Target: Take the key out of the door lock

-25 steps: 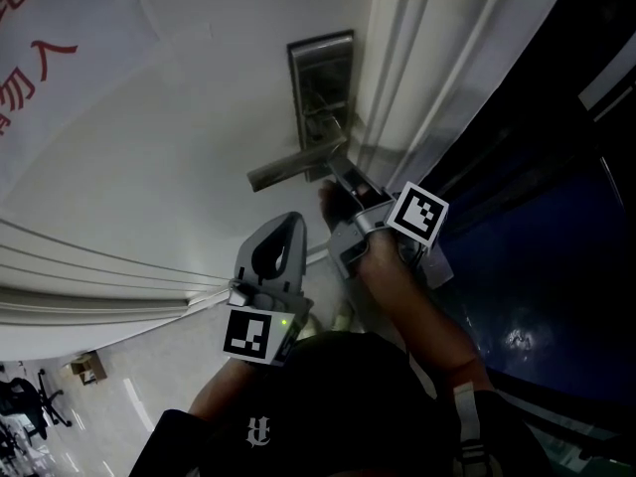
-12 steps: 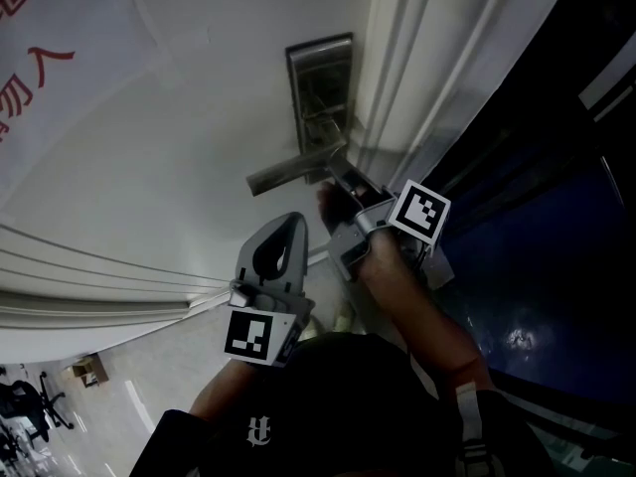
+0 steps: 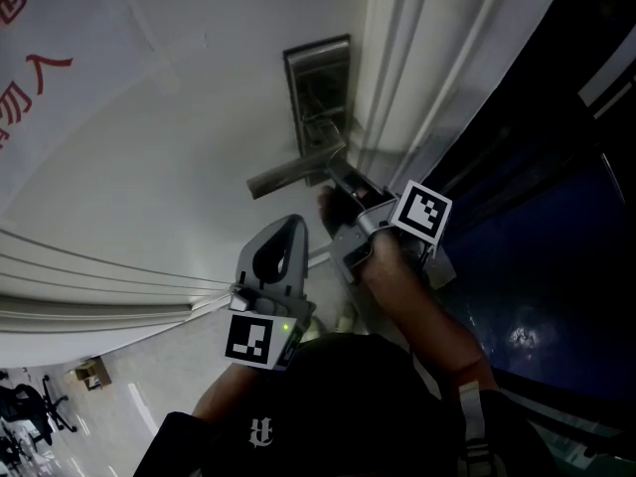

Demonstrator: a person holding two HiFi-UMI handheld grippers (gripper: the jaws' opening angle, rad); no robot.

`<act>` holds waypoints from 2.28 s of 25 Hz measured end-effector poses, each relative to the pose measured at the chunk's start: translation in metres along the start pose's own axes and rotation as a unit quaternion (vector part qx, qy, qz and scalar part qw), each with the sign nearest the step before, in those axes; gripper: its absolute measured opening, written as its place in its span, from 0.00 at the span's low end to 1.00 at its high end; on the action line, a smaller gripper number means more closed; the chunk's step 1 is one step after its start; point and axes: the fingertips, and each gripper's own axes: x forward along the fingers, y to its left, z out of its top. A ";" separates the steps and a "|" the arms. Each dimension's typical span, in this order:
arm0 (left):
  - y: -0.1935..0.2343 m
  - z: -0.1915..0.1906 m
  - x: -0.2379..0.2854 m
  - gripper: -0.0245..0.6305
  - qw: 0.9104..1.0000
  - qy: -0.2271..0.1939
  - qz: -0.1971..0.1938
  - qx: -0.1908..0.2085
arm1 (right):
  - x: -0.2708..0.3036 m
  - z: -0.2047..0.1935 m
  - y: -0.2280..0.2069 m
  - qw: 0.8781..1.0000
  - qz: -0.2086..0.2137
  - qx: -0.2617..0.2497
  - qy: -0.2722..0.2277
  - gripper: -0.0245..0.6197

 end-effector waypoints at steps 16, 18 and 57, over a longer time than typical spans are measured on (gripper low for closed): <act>0.007 0.003 0.001 0.05 1.000 0.000 -0.005 -0.003 | -0.004 -0.002 0.002 0.999 0.012 0.036 0.031 0.07; 0.000 0.004 0.000 0.05 1.000 0.002 -0.010 -0.001 | -0.016 -0.004 0.005 0.998 0.018 0.044 0.028 0.07; -0.051 -0.004 -0.004 0.05 0.996 0.017 -0.083 0.002 | -0.100 -0.025 0.008 0.998 0.025 0.007 0.051 0.07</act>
